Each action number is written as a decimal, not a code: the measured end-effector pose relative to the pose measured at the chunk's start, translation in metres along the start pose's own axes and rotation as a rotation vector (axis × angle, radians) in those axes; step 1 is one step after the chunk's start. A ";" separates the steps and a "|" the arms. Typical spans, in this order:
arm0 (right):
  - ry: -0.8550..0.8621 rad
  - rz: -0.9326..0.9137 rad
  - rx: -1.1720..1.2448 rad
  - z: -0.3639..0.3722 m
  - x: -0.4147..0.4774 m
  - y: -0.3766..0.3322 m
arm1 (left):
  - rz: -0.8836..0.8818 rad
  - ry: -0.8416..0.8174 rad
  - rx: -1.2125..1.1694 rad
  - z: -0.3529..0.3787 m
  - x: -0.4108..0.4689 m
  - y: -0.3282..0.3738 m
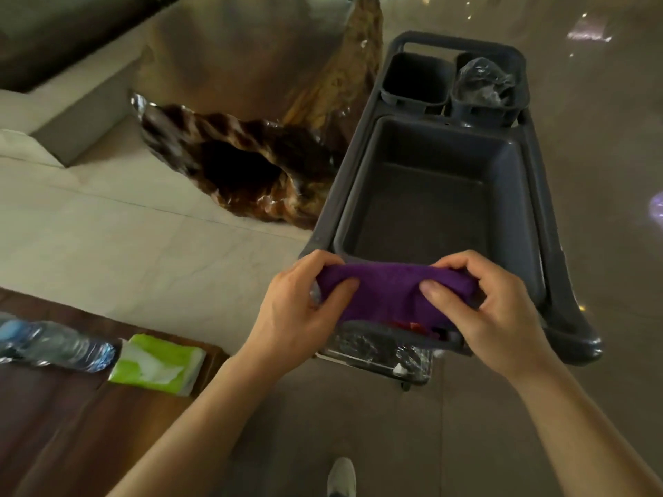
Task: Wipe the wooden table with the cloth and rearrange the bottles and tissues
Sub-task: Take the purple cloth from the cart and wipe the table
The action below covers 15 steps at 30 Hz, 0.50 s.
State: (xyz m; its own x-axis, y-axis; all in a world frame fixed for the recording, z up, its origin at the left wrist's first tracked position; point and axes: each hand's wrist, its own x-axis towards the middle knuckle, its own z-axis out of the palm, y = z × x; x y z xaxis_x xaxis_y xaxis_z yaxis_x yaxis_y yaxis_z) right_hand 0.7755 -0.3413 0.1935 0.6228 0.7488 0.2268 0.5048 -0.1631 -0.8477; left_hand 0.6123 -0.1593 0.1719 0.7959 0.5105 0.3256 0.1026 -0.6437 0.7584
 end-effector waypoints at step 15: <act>-0.491 -0.058 0.182 0.235 -0.012 -0.065 | -0.500 0.534 0.064 -0.113 -0.198 -0.073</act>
State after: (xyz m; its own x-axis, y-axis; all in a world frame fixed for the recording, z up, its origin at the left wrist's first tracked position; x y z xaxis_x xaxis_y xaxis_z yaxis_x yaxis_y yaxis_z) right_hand 0.5947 -0.1890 0.1327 0.2214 0.9732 0.0616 0.3907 -0.0307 -0.9200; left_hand 0.3792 -0.1489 0.1159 0.2469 0.9497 0.1925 0.4253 -0.2847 0.8591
